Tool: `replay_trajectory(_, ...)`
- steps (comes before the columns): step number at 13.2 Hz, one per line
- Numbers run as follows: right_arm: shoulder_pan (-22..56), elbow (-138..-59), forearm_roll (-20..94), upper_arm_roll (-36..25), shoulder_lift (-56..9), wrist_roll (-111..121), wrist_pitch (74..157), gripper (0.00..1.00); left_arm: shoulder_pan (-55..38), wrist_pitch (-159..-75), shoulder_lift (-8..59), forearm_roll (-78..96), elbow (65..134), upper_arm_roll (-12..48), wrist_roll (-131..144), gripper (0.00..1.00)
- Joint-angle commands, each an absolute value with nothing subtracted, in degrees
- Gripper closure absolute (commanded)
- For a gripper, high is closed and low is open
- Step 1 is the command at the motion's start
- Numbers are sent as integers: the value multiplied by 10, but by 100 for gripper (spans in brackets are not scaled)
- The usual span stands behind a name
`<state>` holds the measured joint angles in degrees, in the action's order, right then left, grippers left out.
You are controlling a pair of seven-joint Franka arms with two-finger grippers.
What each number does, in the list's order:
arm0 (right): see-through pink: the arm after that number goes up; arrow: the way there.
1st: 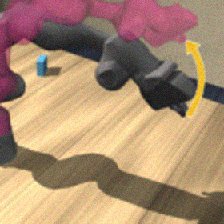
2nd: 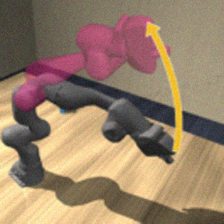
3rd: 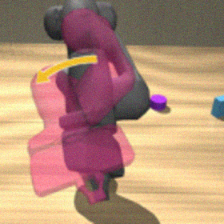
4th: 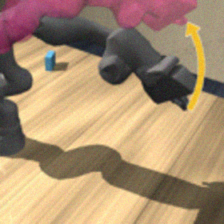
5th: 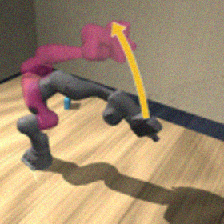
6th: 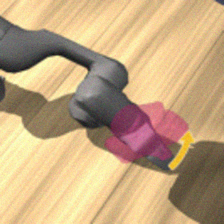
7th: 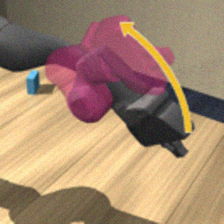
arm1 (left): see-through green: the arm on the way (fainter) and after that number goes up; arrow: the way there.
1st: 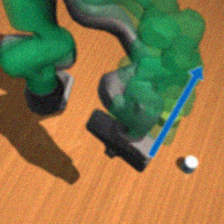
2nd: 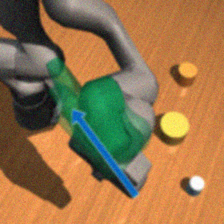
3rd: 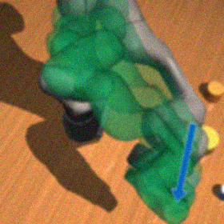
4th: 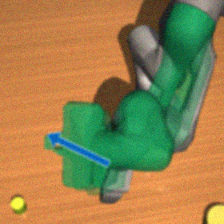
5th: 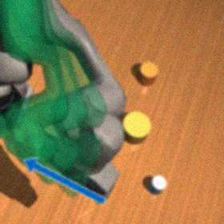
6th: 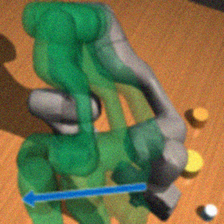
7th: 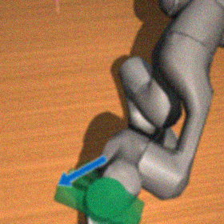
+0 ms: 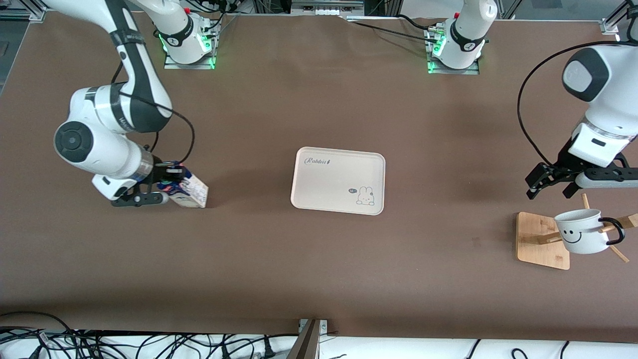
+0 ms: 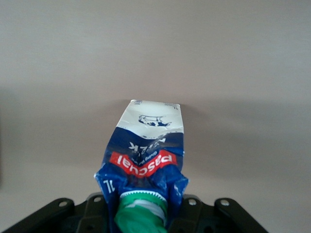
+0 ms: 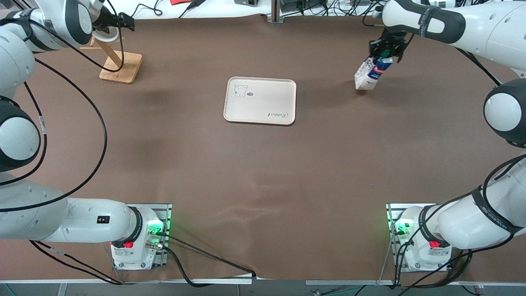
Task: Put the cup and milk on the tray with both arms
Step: 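Grasp the milk carton with the right gripper while the left gripper approaches the mug, then carry the milk carton onto the tray while the left gripper lowers to the mug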
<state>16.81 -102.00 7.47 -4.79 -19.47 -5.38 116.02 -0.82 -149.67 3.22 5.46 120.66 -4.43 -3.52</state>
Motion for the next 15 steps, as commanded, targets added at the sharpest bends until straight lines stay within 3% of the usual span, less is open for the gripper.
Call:
replay_trajectory(1,198,-988,124,-7,-207,-135,1156,65,-12,-1587,18,66,1259,-44,-40,0)
replay_trajectory(3,260,-929,127,-6,-249,-215,1159,65,-12,-1660,14,65,1299,-44,-39,0)
replay_trajectory(7,358,-842,124,-6,-322,-360,1185,65,-14,-1708,0,66,1327,-44,-38,0)
replay_trajectory(9,392,-835,117,-8,-344,-402,1224,65,-14,-1782,3,66,1358,-44,-38,0)
replay_trajectory(15,409,-836,82,-11,-359,-427,1228,65,-2,-1876,40,67,1362,-45,-31,0)
